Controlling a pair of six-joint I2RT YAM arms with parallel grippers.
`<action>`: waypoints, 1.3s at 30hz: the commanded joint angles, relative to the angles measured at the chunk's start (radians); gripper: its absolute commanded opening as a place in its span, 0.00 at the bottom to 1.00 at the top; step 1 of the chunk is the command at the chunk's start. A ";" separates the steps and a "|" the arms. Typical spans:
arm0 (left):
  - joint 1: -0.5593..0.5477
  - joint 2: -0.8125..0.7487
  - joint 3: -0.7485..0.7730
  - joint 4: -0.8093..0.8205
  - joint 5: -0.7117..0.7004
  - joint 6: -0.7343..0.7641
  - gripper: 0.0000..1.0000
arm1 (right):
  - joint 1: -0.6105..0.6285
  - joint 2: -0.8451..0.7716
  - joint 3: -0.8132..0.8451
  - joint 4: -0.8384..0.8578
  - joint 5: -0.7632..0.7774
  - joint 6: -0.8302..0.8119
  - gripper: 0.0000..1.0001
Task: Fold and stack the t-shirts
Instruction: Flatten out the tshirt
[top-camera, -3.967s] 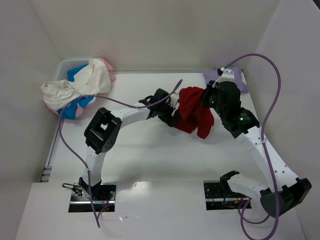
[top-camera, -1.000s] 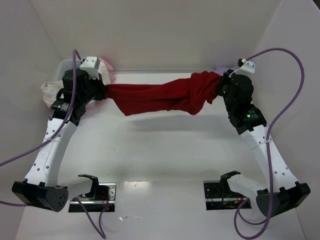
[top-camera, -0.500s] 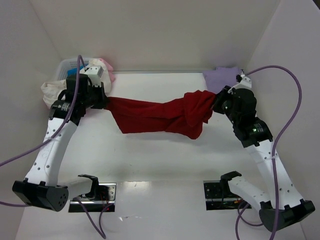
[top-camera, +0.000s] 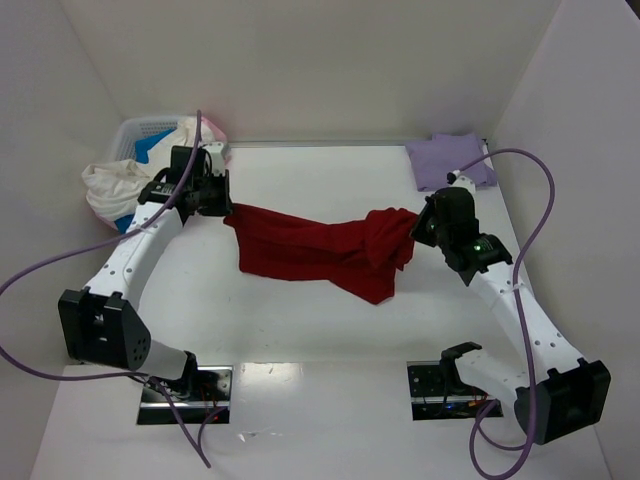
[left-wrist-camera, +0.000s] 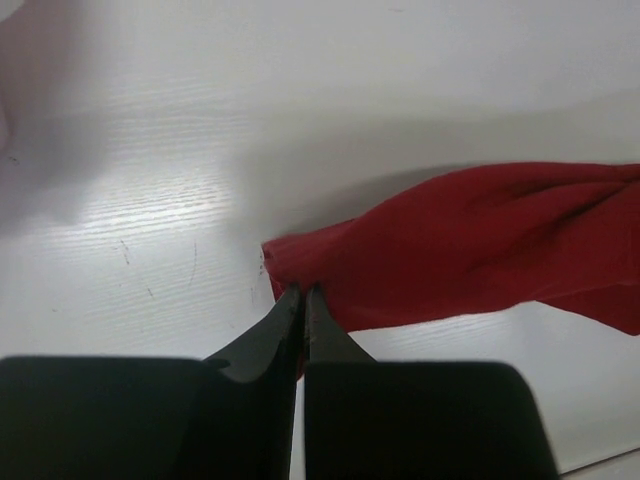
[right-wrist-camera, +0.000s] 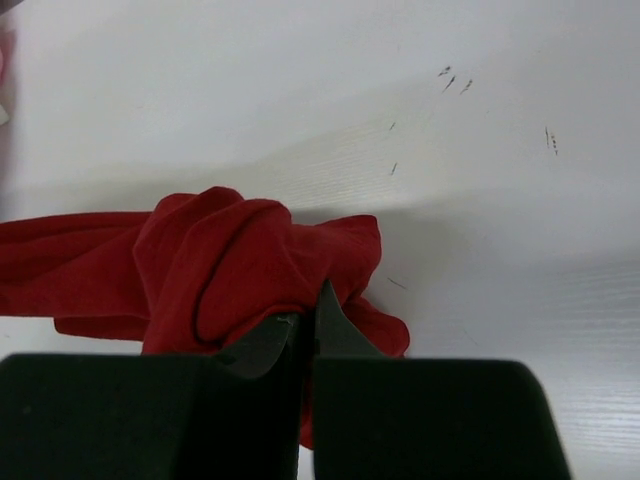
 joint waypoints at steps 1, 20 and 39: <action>0.007 -0.075 -0.079 0.021 0.101 0.024 0.06 | -0.008 -0.035 -0.023 0.063 0.037 0.015 0.01; -0.071 -0.092 -0.285 0.078 0.187 -0.052 0.95 | -0.008 -0.008 -0.032 0.091 0.006 0.005 0.01; -0.071 0.245 -0.220 0.394 0.125 -0.126 0.85 | -0.008 -0.026 -0.060 0.100 -0.003 0.024 0.02</action>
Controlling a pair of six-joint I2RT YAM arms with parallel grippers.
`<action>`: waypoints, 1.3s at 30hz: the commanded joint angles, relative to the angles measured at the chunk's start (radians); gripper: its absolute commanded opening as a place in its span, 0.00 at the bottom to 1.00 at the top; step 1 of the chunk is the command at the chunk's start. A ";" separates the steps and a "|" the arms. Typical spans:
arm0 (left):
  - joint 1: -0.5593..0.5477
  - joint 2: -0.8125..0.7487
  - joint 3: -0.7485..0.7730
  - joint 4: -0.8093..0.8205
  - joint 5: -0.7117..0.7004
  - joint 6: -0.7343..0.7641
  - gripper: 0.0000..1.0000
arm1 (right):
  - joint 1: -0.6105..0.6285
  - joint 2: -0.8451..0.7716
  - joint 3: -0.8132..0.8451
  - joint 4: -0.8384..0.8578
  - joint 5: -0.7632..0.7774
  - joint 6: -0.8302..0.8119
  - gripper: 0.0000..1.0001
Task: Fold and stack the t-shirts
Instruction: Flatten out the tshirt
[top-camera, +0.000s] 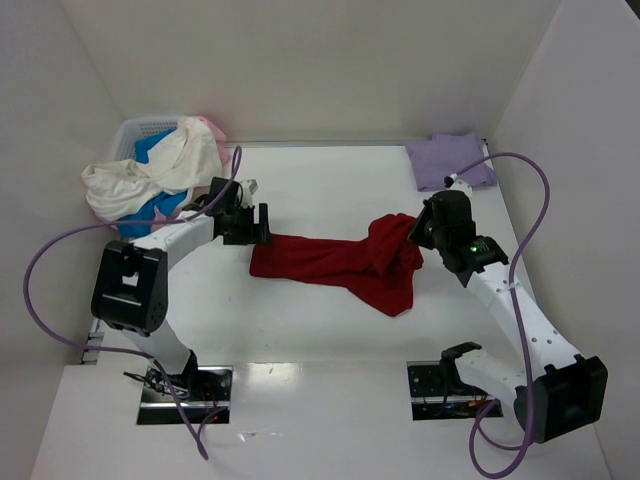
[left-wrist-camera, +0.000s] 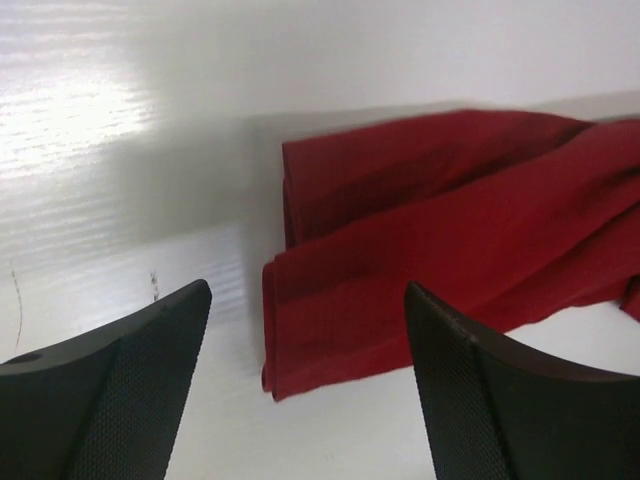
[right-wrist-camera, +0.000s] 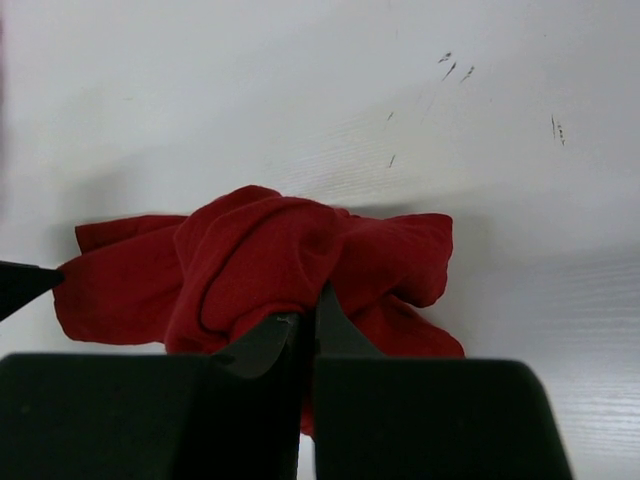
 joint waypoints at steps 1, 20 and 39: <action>0.001 0.044 0.057 0.094 0.021 -0.021 0.85 | -0.008 -0.029 -0.014 0.063 0.002 0.013 0.02; -0.026 0.041 0.101 0.006 0.049 0.000 0.05 | -0.008 -0.020 -0.014 0.063 0.002 0.013 0.02; -0.054 0.013 0.007 -0.123 0.024 0.040 0.59 | -0.008 -0.029 -0.014 0.072 -0.016 0.013 0.02</action>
